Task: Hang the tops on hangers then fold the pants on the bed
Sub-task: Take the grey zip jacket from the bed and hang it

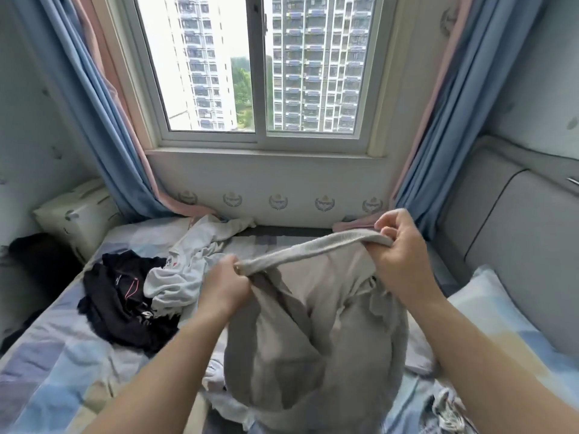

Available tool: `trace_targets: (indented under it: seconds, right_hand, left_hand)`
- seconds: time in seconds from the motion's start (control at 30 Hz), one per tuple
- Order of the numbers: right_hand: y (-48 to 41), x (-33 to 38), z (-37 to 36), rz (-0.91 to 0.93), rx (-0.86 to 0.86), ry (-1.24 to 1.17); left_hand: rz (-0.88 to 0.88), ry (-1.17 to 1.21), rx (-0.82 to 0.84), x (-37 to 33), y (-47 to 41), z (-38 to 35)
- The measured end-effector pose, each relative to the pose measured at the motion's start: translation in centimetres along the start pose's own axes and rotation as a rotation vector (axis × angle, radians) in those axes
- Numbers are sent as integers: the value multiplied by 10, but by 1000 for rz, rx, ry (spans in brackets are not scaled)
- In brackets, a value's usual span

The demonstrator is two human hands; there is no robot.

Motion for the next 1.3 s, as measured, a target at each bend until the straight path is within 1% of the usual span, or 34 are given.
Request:
trace_targets:
  seconds: [0.07, 0.1, 0.17, 0.2, 0.23, 0.3, 0.37, 0.43, 0.5, 0.53, 0.6, 0.63, 0.67, 0.7, 0.73, 0.8, 0.83, 0.87, 0.93, 1.0, 1.07, 1.13, 1.2, 1.27, 1.3]
  right_hand:
    - [15, -30, 2, -5, 87, 223]
    - [27, -53, 3, -67, 139, 354]
    - [55, -99, 8, -289, 249, 556]
    - [68, -115, 9, -394, 294, 598]
    - [76, -122, 7, -459, 328, 595]
    - [75, -108, -8, -471, 361, 501]
    - [61, -79, -26, -470, 339, 269]
    - [47, -51, -38, -507, 285, 55]
    - [37, -29, -49, -530, 271, -82]
    - [35, -20, -56, -540, 272, -143]
    - [32, -6, -70, -556, 279, -237]
    - [32, -1, -77, -564, 291, -274]
    - [32, 3, -83, -576, 305, -312]
    - [34, 6, -89, -593, 320, -354]
    - [35, 8, -94, -607, 333, -401]
    - [38, 10, -102, -609, 366, -490]
    - [39, 11, -105, -597, 391, -515]
    - [39, 10, -108, -576, 421, -531]
    - [42, 4, -106, -500, 491, -517]
    - [51, -11, -97, -398, 555, -334]
    - [75, -36, -94, -396, 647, -130]
    - [108, -61, -99, -455, 732, -51]
    - [126, -81, -100, -498, 697, 0]
    - [126, -88, -96, -490, 617, 51]
    - [122, -87, -95, -481, 594, 36]
  left_hand:
    - [20, 257, -104, -7, -7, 23]
    - [29, 368, -150, -12, -11, 33]
    - [6, 544, -222, -24, -16, 50]
    - [-21, 607, -244, -30, -18, 55]
    - [-49, 640, -251, -36, -19, 58]
    - [-95, 647, -212, -46, -22, 54]
    - [-112, 637, -123, -54, -21, 39]
    - [-109, 641, -1, -56, -9, 16]
    - [-80, 710, 205, -51, 13, -14]
    - [-86, 745, 343, -49, 28, -30]
    - [-155, 770, 587, -51, 60, -55]
    - [-212, 735, 649, -53, 72, -61]
    - [-279, 688, 659, -57, 80, -64]
    - [-338, 624, 613, -58, 82, -64]
    - [-366, 574, 524, -57, 80, -61]
    - [-338, 563, 304, -52, 69, -47]
    - [-300, 601, 235, -47, 64, -44]
    - [-262, 655, 200, -44, 61, -41]
    - [-177, 742, 184, -39, 59, -43]
    - [-107, 825, 188, -34, 57, -47]
    - [-72, 922, 215, -35, 54, -48]
    - [-86, 1008, 247, -44, 51, -44]
    - [-96, 1045, 284, -58, 48, -41]
    - [-98, 1035, 290, -63, 41, -39]
    - [-86, 1031, 277, -62, 37, -38]
Point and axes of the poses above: each hand's wrist, its own y-axis away from the middle knuckle, its own z-axis out of the back of the hand, x = y × z, the point moved 8 cm from there along -y, towards the middle knuckle
